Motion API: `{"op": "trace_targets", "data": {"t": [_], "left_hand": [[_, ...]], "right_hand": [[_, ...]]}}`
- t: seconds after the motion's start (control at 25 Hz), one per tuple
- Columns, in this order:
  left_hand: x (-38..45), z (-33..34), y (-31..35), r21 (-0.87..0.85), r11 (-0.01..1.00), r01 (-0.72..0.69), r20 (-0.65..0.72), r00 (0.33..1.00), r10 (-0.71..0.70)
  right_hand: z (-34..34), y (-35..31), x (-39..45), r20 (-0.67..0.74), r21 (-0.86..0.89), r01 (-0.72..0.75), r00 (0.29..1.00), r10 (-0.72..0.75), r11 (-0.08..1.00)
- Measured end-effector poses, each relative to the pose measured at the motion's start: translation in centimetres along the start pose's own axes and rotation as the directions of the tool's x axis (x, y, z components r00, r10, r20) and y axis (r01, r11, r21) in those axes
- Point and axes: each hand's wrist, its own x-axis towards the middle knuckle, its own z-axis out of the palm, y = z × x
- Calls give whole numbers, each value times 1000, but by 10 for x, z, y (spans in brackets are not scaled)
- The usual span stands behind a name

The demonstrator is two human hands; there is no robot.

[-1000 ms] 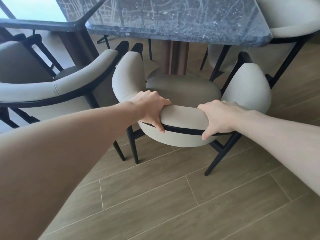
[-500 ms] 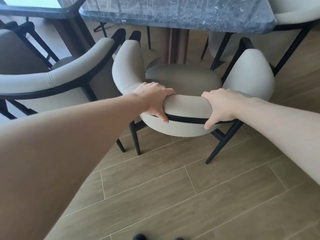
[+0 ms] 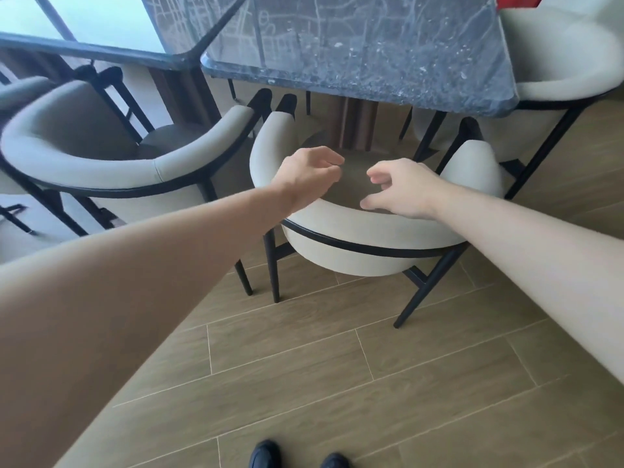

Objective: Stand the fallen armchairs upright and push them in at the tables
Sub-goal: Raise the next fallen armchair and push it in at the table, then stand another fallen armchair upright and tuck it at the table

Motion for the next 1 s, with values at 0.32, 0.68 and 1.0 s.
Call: {"op": "trace_targets", "data": {"t": [0.32, 0.68, 1.0], "left_hand": [[-111, -57, 41, -362, 932, 16, -215, 972, -100], [-229, -138, 98, -390, 910, -143, -341, 940, 1], [-314, -197, 84, -445, 857, -259, -509, 861, -4]], "right_hand": [[-36, -86, -76, -126, 349, 68, 992, -25, 935], [-61, -160, -168, -217, 677, 211, 973, -82, 705], [-56, -239, -217, -291, 723, 396, 918, -271, 565]]}}
